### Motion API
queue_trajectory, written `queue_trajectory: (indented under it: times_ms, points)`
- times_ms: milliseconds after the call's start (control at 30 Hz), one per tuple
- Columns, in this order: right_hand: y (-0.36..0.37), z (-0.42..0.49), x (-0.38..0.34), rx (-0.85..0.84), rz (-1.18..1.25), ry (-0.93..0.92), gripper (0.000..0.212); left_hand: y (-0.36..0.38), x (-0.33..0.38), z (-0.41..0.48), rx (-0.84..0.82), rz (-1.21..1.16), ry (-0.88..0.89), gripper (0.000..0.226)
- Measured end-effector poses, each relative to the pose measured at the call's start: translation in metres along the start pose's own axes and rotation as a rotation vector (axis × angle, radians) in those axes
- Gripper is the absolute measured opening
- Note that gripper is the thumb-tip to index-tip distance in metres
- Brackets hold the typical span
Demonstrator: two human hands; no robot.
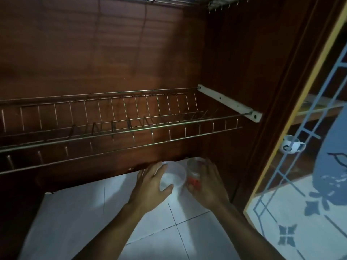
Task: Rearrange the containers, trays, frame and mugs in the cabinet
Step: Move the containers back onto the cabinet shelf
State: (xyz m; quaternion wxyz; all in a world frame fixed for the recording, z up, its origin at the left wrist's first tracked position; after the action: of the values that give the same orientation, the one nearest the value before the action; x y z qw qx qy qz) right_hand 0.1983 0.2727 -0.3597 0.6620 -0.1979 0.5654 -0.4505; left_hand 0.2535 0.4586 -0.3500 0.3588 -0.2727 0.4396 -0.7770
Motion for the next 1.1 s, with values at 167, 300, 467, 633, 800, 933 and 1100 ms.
queue_trajectory:
  times_ms: [167, 300, 467, 633, 800, 933, 1100]
  points:
    - [0.013, 0.014, 0.018, -0.038, 0.028, 0.072, 0.095, 0.017, -0.003, 0.006, -0.043, -0.053, 0.021, 0.077]
    - [0.022, 0.018, 0.029, -0.065, 0.080, 0.115, 0.097, 0.024, -0.007, 0.006, -0.057, -0.075, 0.014, 0.086]
    - [0.026, 0.017, 0.033, -0.036, 0.099, 0.119, 0.098, 0.030, -0.012, 0.001, -0.123, -0.168, -0.043, 0.095]
    - [0.024, 0.017, 0.033, 0.034, 0.176, 0.098, 0.091, 0.044, -0.017, -0.004, -0.214, -0.303, -0.131, 0.090]
    - [0.024, 0.016, 0.032, 0.072, 0.185, 0.082, 0.094, 0.049, -0.017, -0.005, -0.162, -0.422, -0.142, 0.083]
    - [0.022, 0.013, 0.030, 0.123, 0.291, 0.082, 0.091, 0.051, -0.017, -0.006, -0.136, -0.528, -0.225, 0.088]
    - [0.026, 0.008, 0.033, 0.117, 0.350, 0.173, 0.084, 0.057, -0.016, -0.005, -0.117, -0.609, -0.276, 0.083]
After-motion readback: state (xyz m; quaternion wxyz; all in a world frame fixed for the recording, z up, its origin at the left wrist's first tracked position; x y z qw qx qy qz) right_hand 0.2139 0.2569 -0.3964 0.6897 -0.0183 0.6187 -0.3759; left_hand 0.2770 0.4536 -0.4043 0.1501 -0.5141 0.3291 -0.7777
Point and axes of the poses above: each hand's wrist, its own z-axis towards the middle knuckle, its own y-axis out of the palm, x = y × z, the point moved 7 cm from there along z, towards the middle knuckle, and after that the axes turned 14 degrees about z, right-handed, at the moved point
